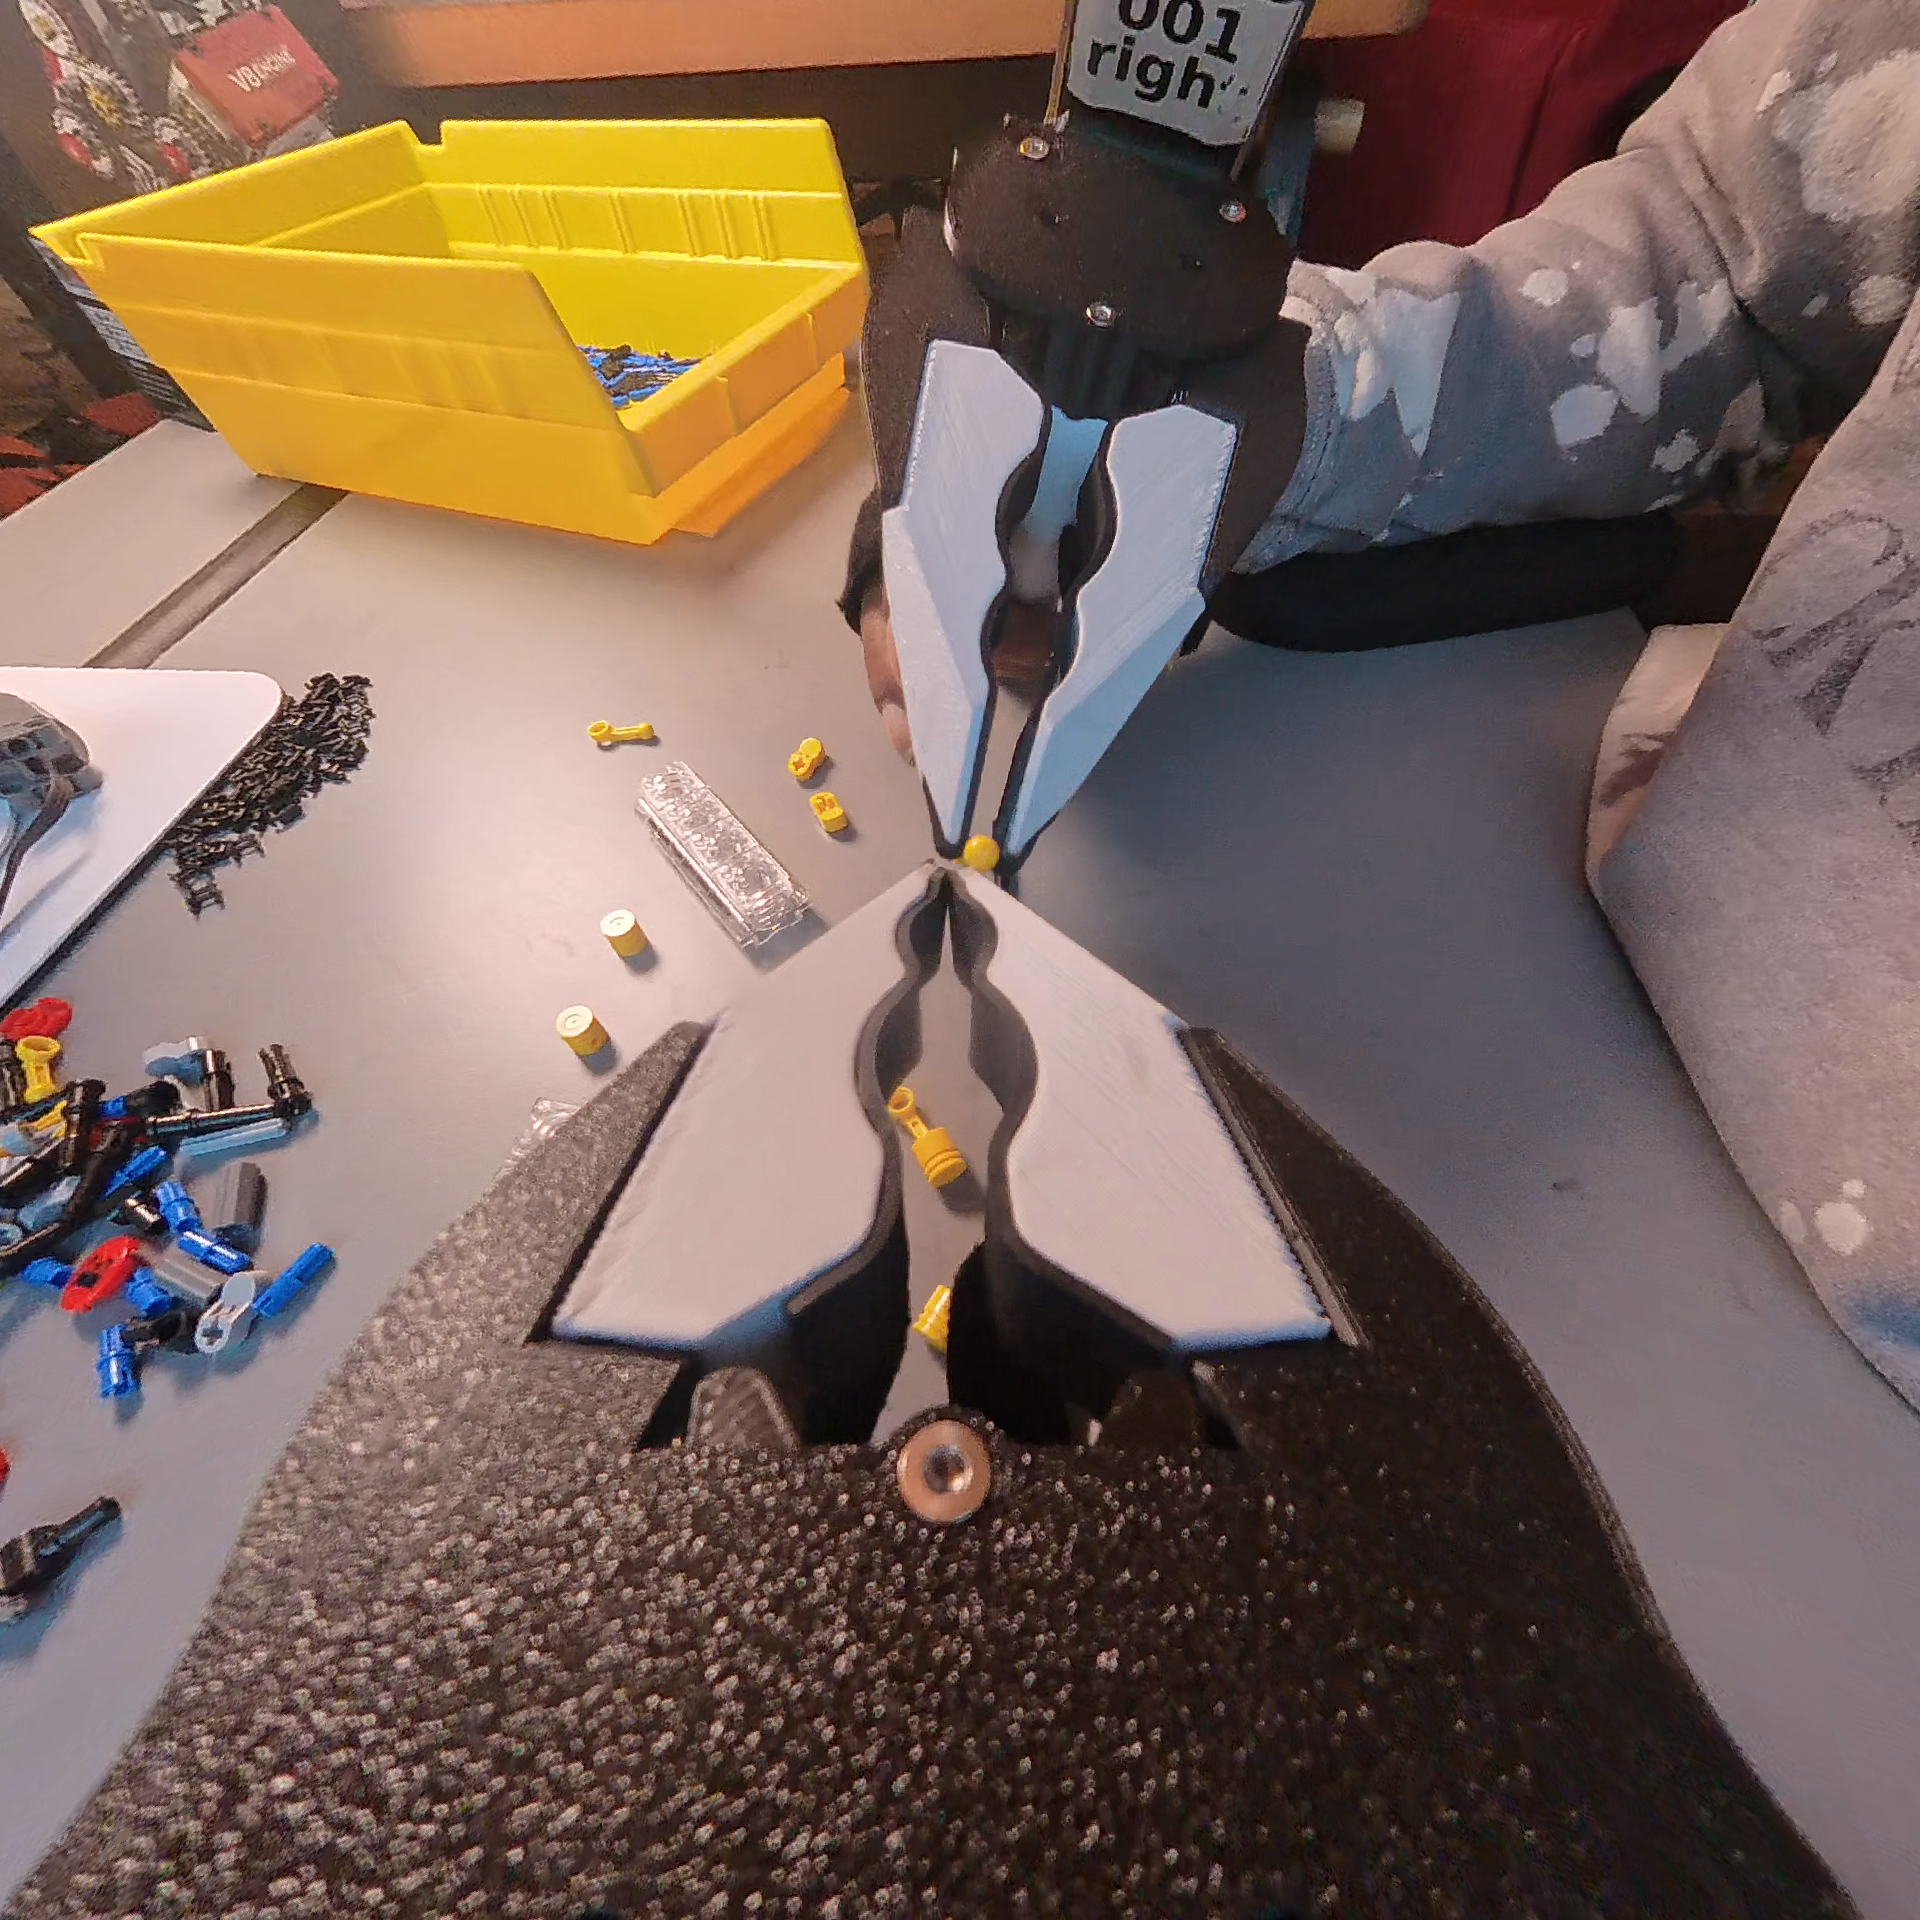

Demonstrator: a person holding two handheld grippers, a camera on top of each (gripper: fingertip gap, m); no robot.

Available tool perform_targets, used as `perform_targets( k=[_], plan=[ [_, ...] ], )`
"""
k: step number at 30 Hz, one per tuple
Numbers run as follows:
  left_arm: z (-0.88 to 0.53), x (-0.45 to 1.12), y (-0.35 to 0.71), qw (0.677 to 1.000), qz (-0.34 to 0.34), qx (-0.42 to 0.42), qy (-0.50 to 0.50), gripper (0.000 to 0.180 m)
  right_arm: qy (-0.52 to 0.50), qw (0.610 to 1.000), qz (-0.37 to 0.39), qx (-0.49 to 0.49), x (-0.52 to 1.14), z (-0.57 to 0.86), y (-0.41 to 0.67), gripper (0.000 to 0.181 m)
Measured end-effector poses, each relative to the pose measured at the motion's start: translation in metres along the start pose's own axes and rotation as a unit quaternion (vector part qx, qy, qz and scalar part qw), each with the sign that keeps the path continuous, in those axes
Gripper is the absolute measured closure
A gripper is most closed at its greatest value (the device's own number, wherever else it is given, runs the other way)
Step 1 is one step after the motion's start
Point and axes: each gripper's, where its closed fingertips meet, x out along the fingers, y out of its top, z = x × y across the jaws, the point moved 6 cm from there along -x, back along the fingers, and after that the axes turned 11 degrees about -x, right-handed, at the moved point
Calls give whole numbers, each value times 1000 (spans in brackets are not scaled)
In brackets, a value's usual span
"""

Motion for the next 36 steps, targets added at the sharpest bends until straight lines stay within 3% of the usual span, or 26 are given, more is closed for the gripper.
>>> perform_targets(
  k=[5,9,15,25,32,36],
  plan=[
    [-1,-3,1,1000,7,2,3,180,-10,1000,-5,3,-4,4,-3,177],
    [2,-3,2,1000,12,-3,-18,160,-8,1000,-16,5,-5,4,-7,177],
    [6,0,0,1000,-1,12,-19,176,4,1000,-20,-3,-1,-2,-6,177],
    [6,-3,3,1000,0,12,-19,177,1,1000,0,11,-5,1,-2,176],
    [6,-14,18,997,70,-6,-35,177,8,999,20,45,-7,5,-1,162],
    [9,-9,16,997,60,1,-42,177,7,998,43,46,-7,4,6,171]
  ],
)
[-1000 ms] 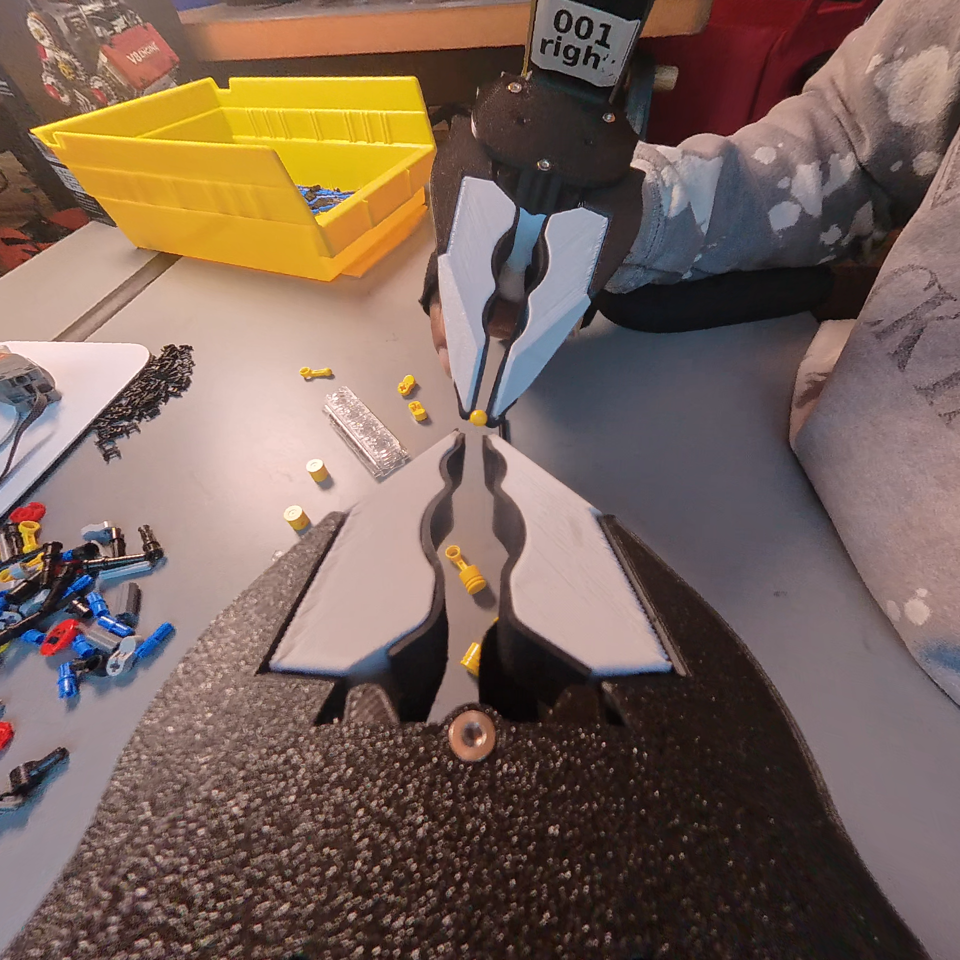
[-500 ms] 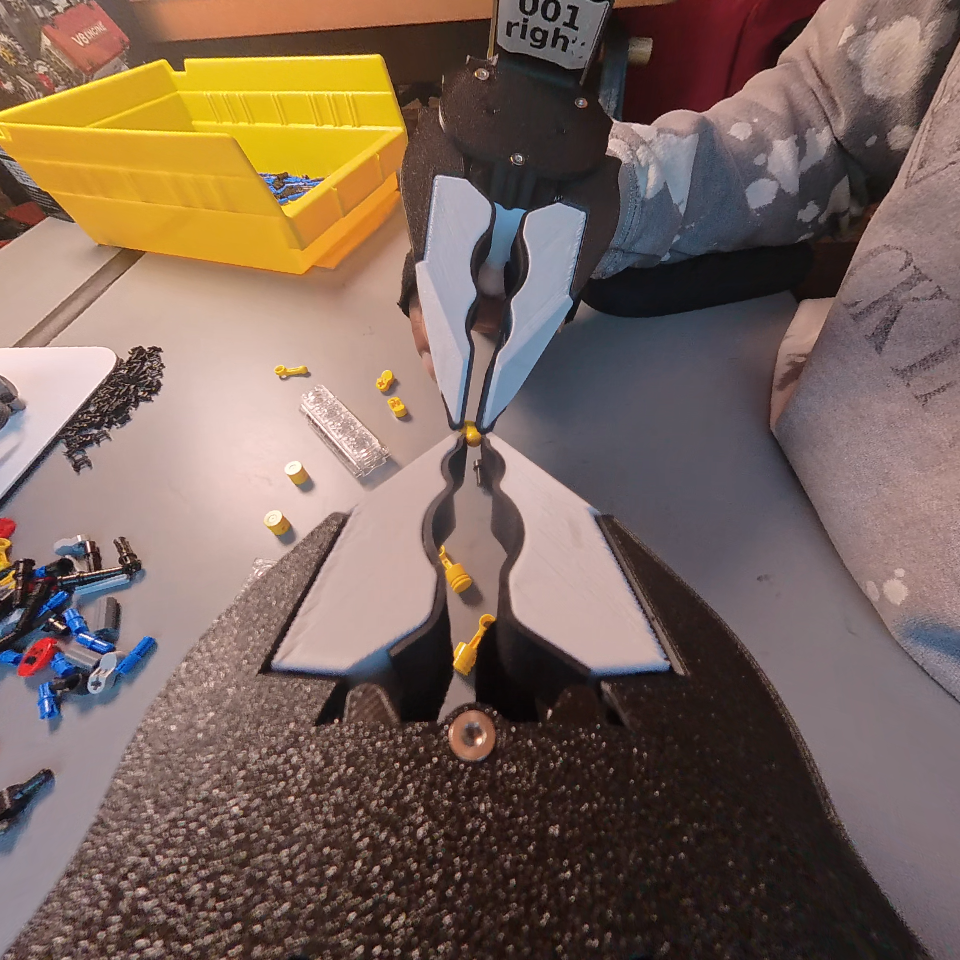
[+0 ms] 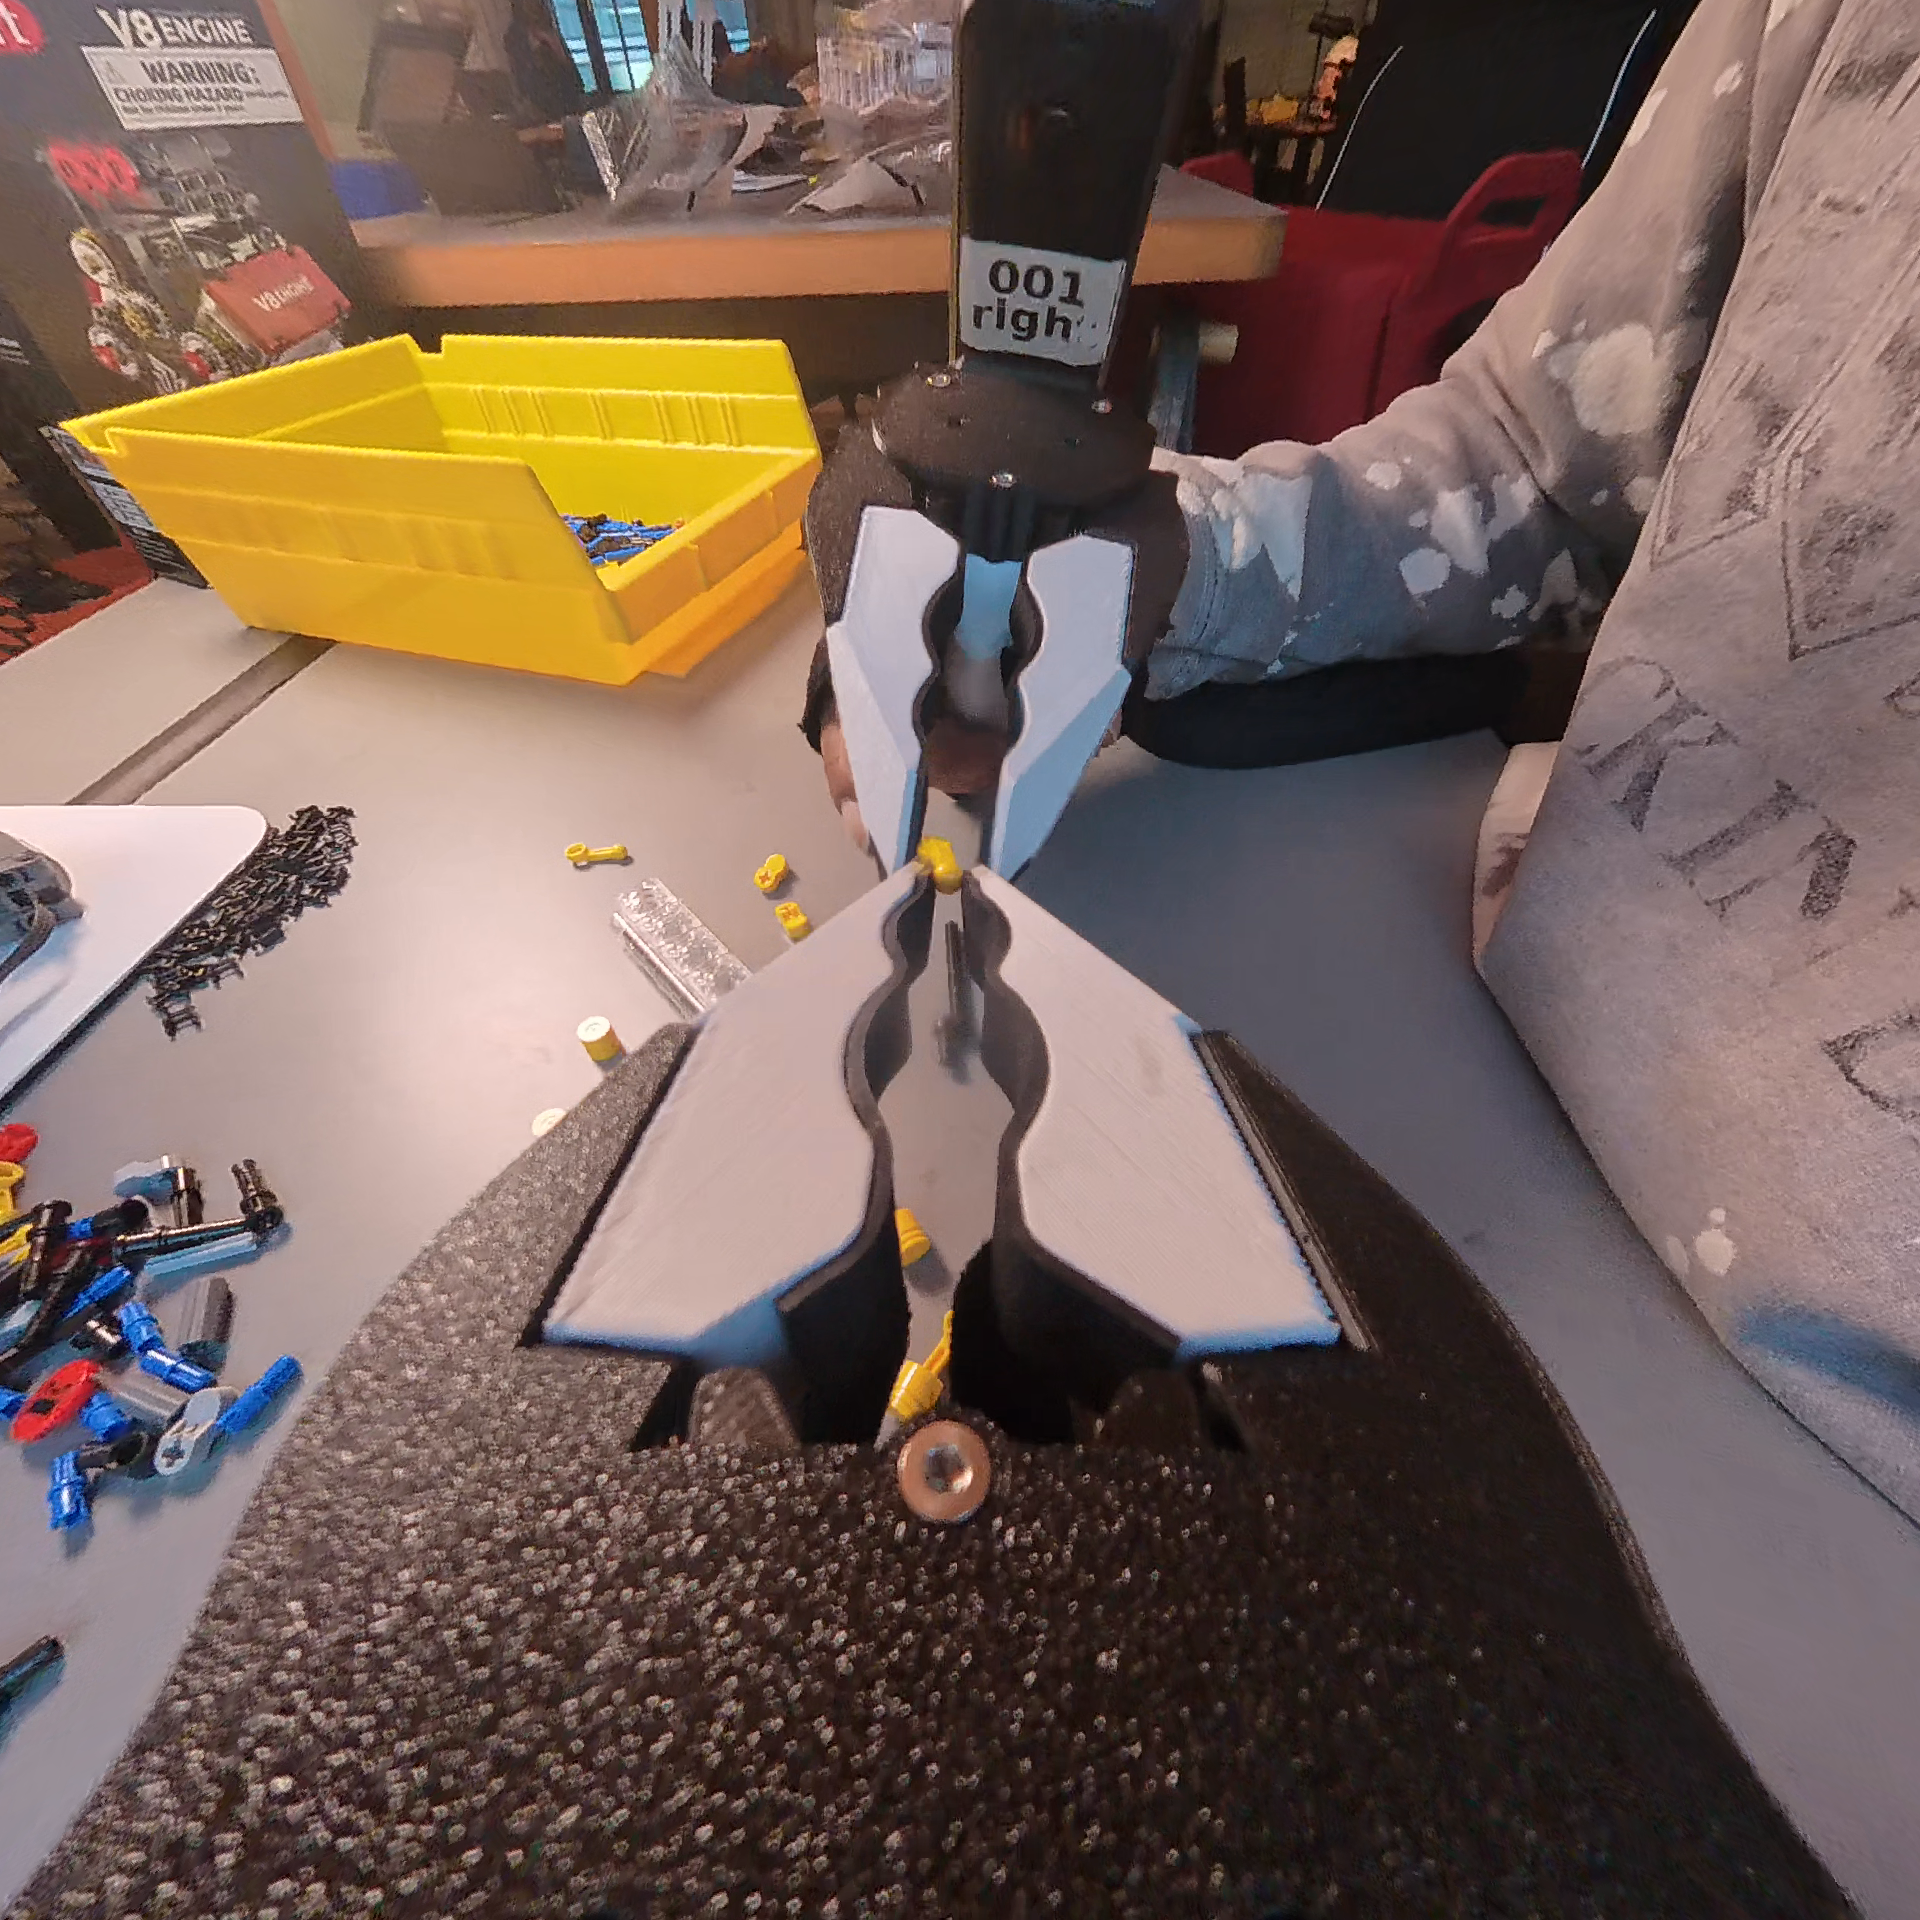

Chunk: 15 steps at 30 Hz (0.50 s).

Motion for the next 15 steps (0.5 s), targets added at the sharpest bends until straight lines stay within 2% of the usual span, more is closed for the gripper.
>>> perform_targets(
  k=[15],
  plan=[
    [2,8,-14,998,-57,-7,-12,176,30,999,-13,2,-2,-3,-2,175]
  ],
)
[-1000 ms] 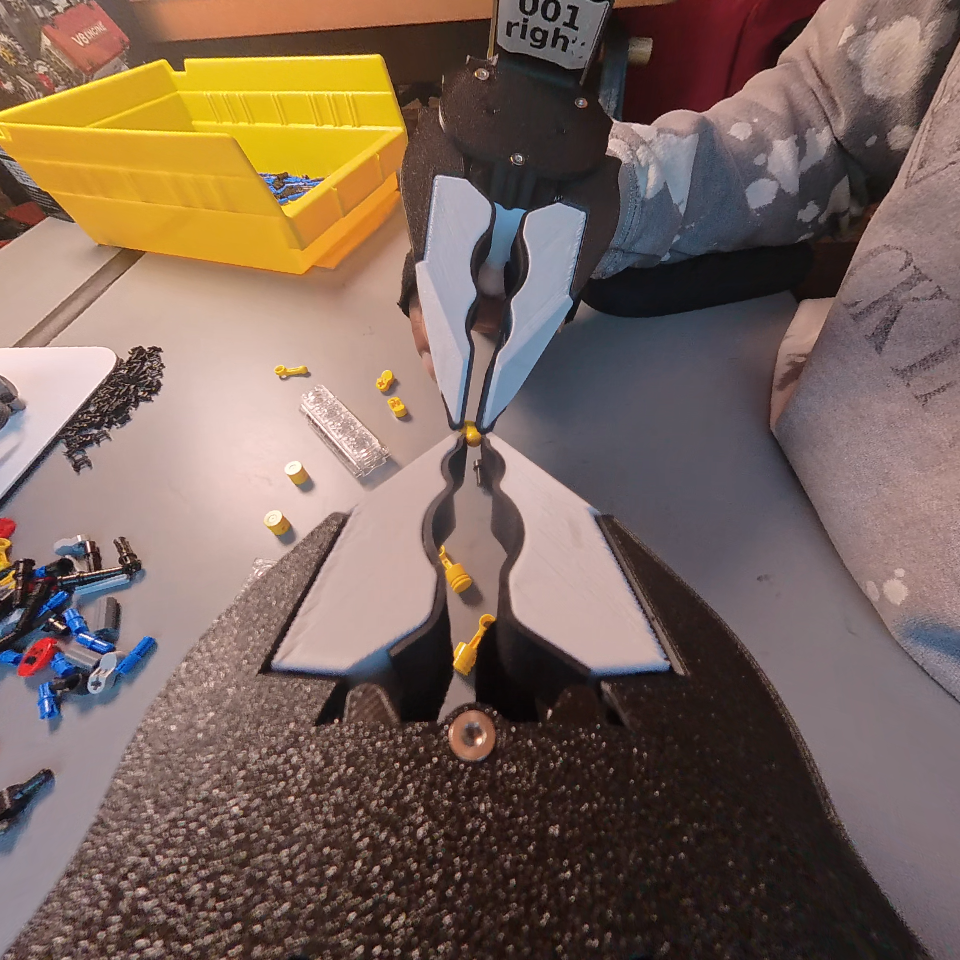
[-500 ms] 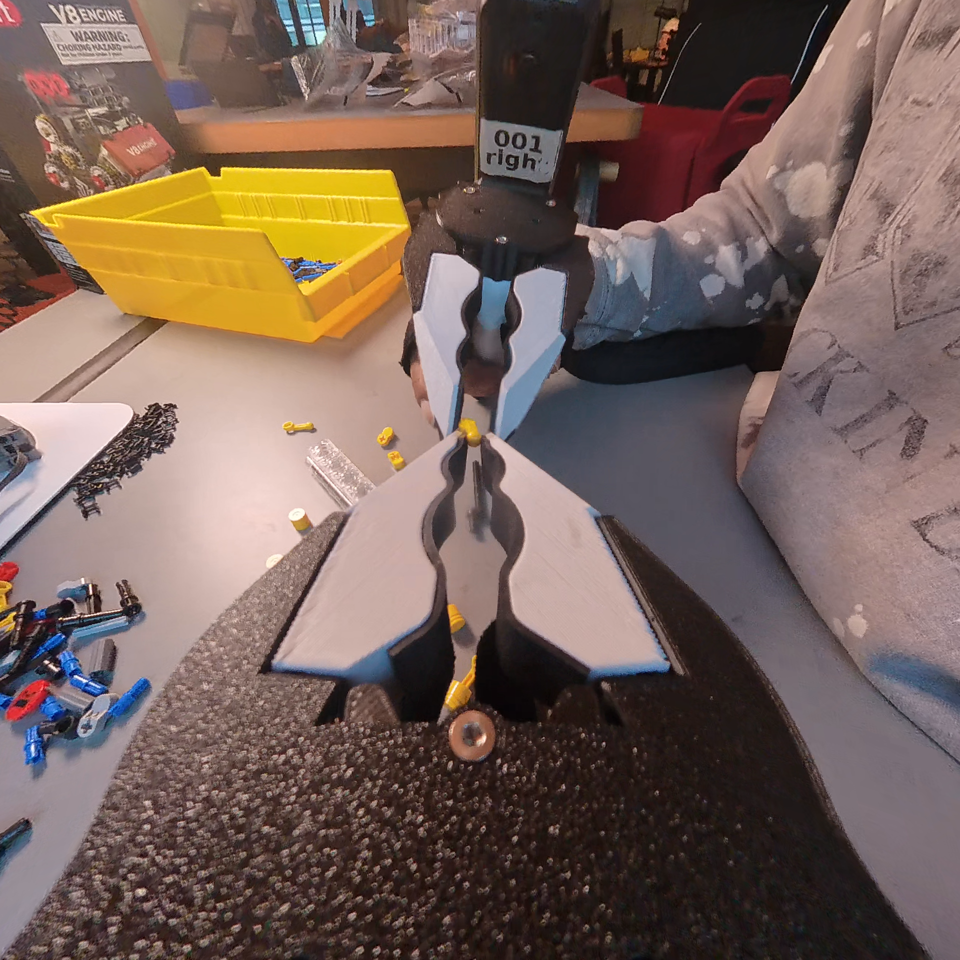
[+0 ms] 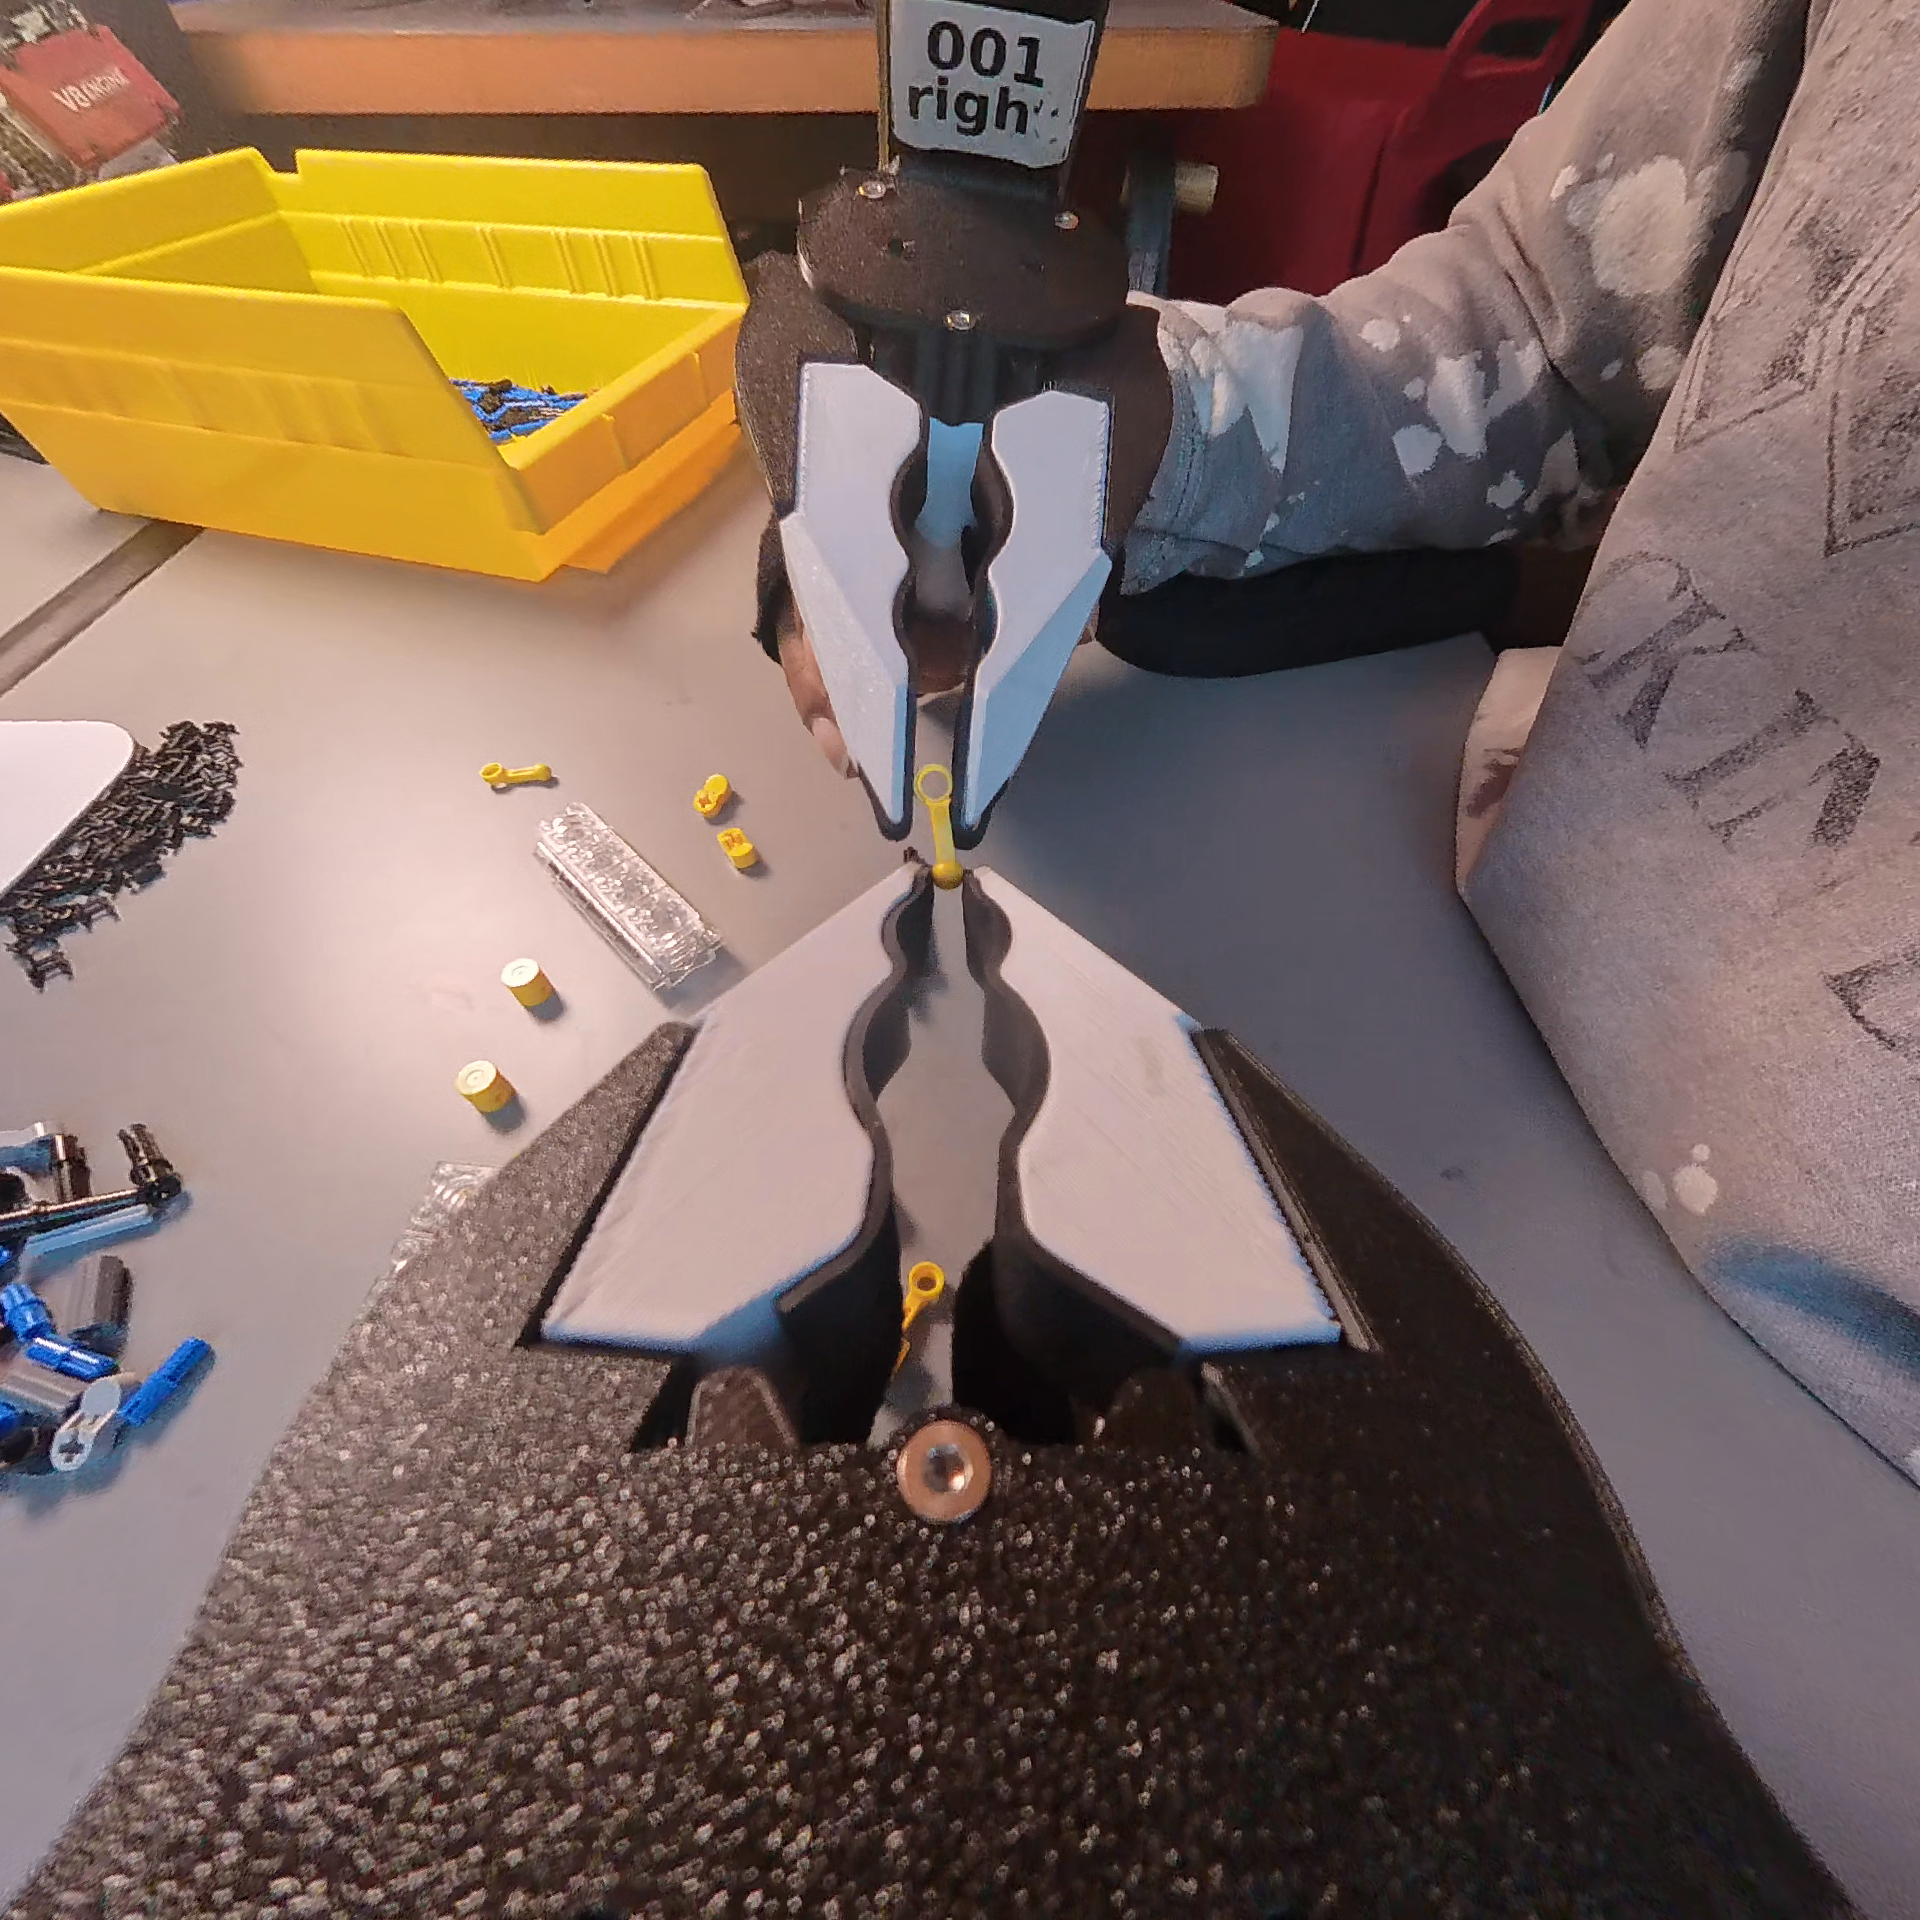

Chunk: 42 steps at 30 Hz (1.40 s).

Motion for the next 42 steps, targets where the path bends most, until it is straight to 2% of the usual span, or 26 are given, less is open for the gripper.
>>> perform_targets(
  k=[5,7,9,11,21,24,27,32,35,38,42],
  plan=[
    [-3,-4,1,1000,3,-15,0,165,1,1000,-12,0,-6,2,-4,175],
    [-1,-1,0,1000,0,-15,-5,166,8,1000,-13,0,-4,0,-4,175],
    [2,3,-2,1000,-12,-11,-11,176,18,1000,-15,-4,-1,-4,-4,175],
    [3,4,-3,1000,-22,-5,-8,177,21,1000,-18,-5,0,-5,-4,175],
    [-4,-2,7,999,16,-35,6,177,-15,1000,14,21,-4,6,1,174],
    [-10,-4,4,999,8,-44,26,177,-46,999,7,24,-14,16,-2,169],
    [-18,-7,2,997,7,-62,45,177,-91,994,-19,55,-34,37,-14,156],
    [-27,-6,-5,994,-14,-84,70,177,-176,973,-118,89,-61,66,-51,156],
    [-26,-5,-5,994,-15,-83,70,177,-153,978,-90,107,-57,62,-47,156],
    [-24,-4,-5,995,-16,-72,70,177,-64,994,-27,81,-34,38,-23,157],
    [-17,-1,-3,997,-18,-46,61,177,10,998,-15,65,-2,13,-10,157]
  ],
)
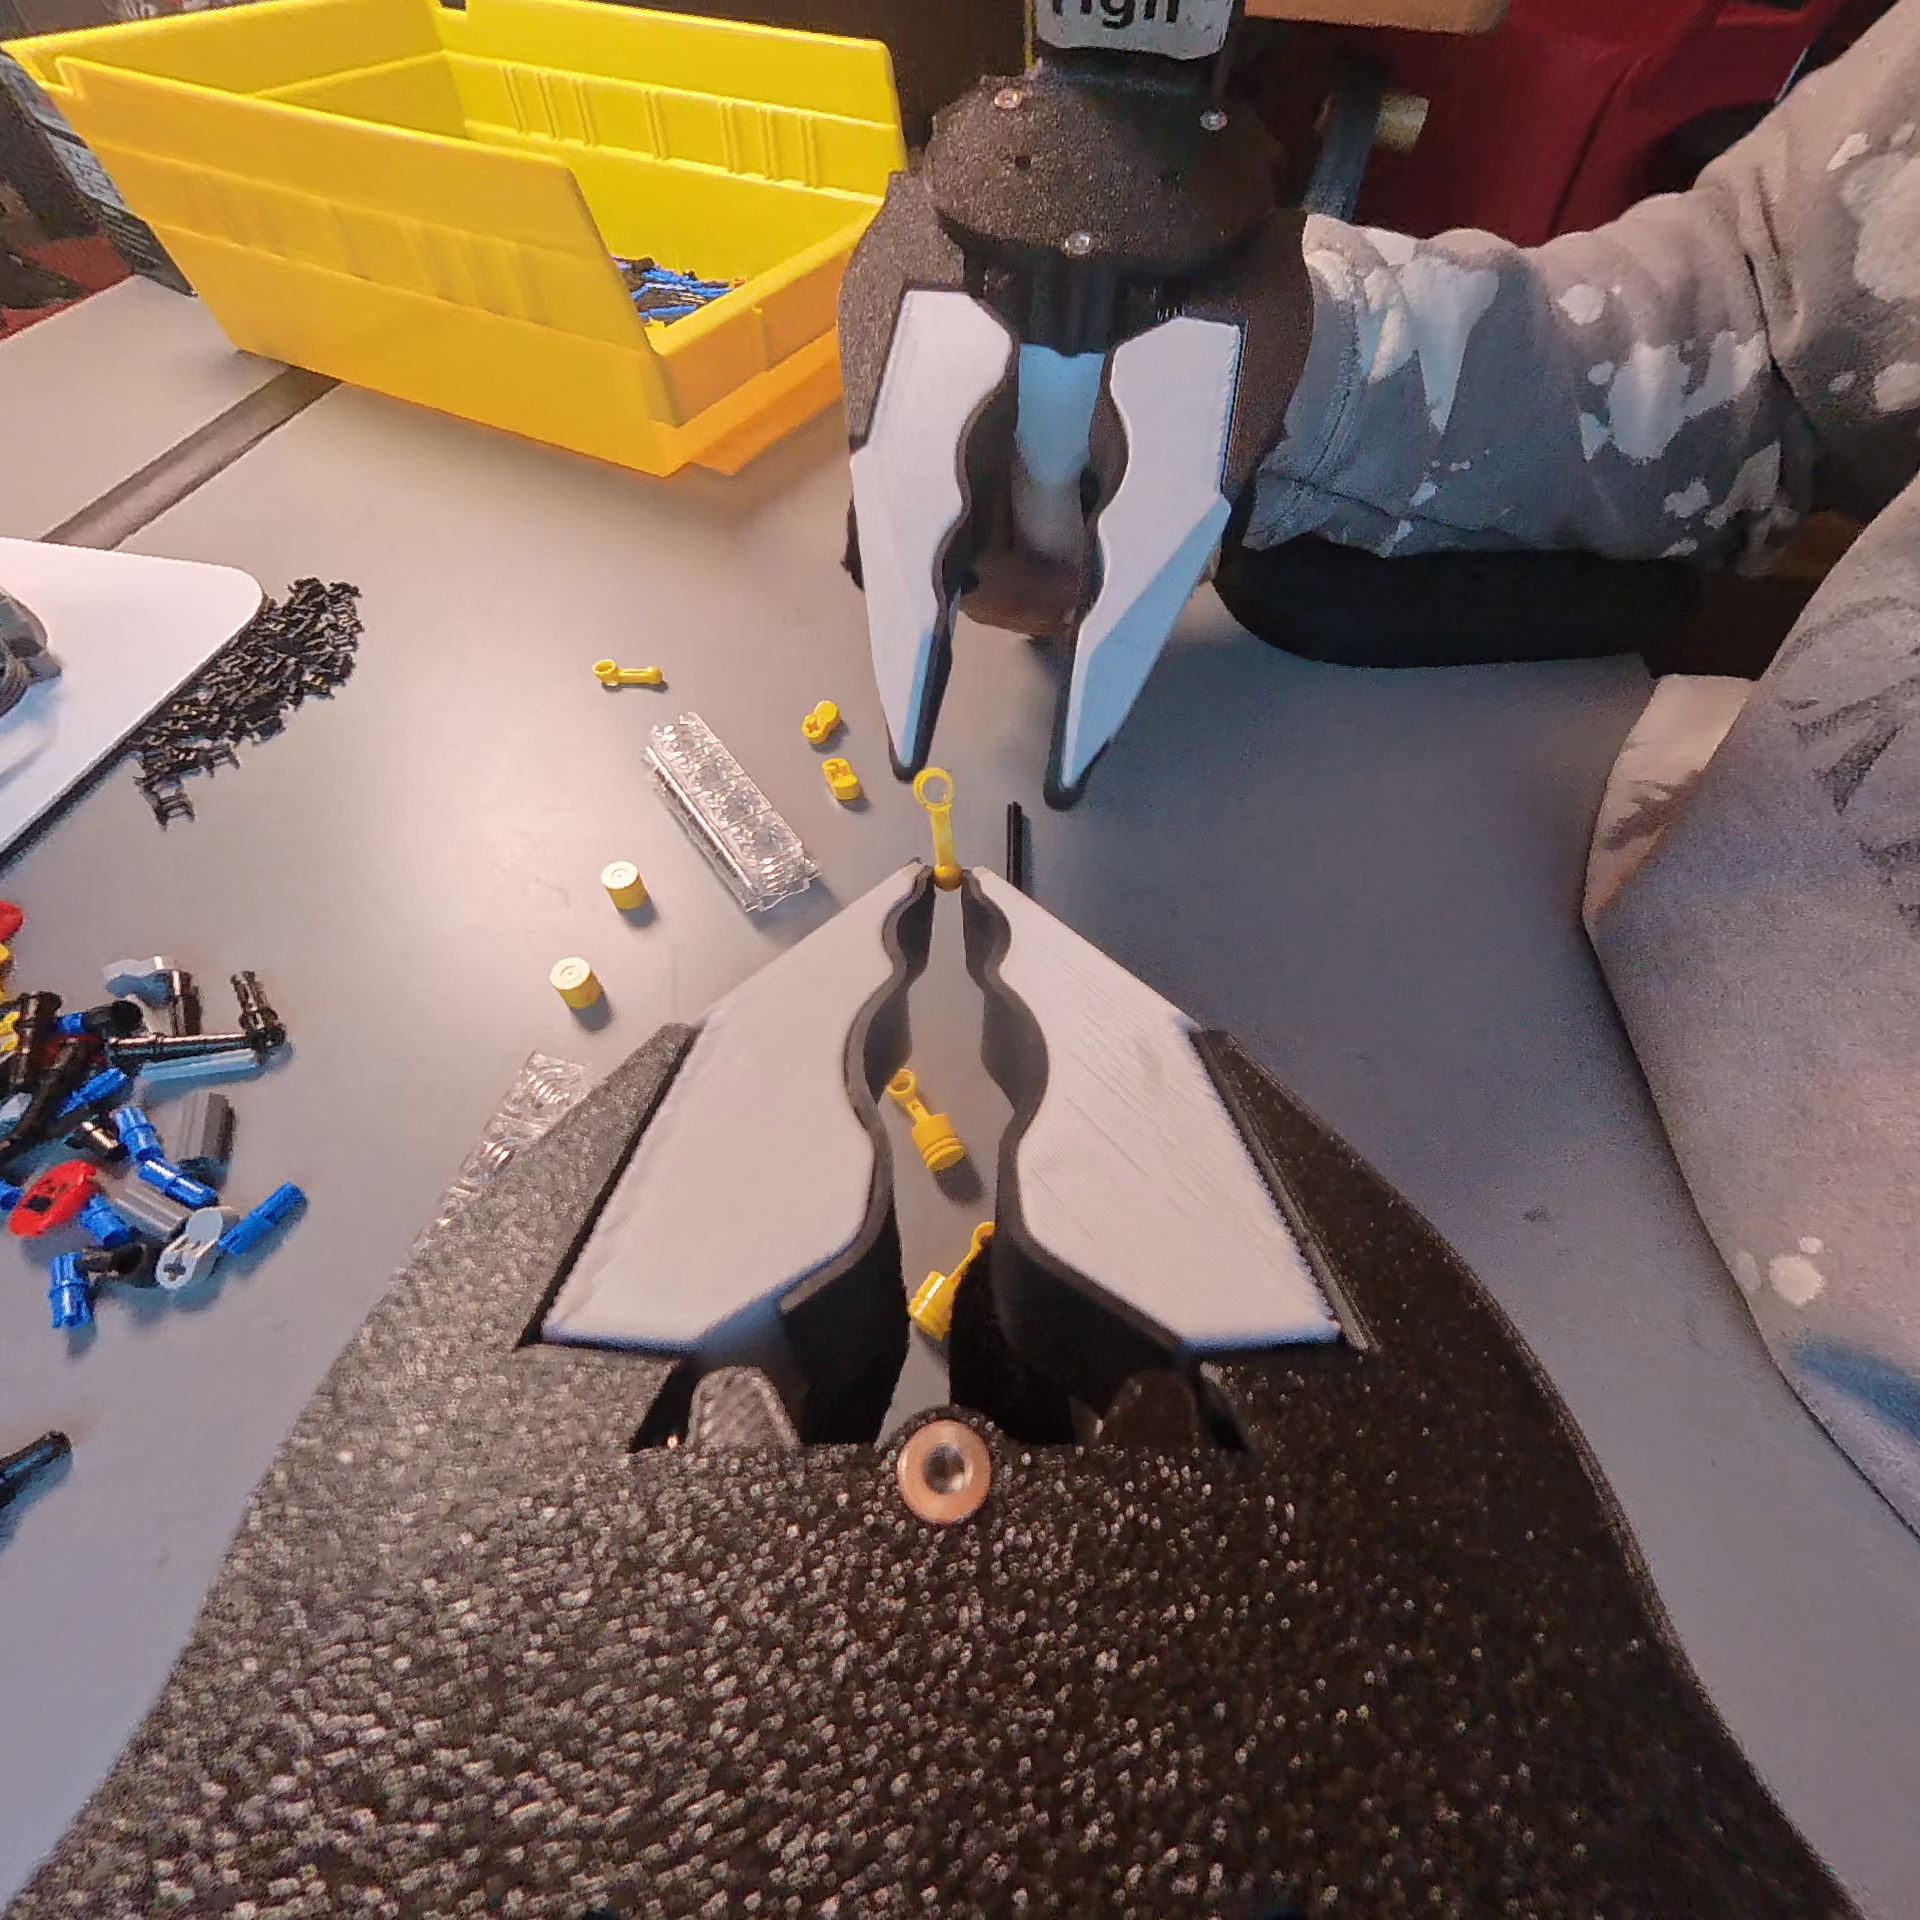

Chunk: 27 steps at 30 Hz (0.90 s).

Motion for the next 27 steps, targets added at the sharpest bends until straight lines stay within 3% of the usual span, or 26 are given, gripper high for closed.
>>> perform_targets(
  k=[7,14,19,27],
  plan=[
    [18,0,-1,983,-10,-99,-152,177,10,989,-2,-147,4,-22,12,157],
    [35,-6,-2,914,-32,-236,-327,178,57,978,10,-200,-1,-44,25,171],
    [39,-5,-6,880,-51,-286,-376,178,70,974,12,-215,3,-53,30,173],
    [38,-7,-5,869,-50,-300,-390,178,70,975,21,-209,4,-55,31,176]
  ],
)
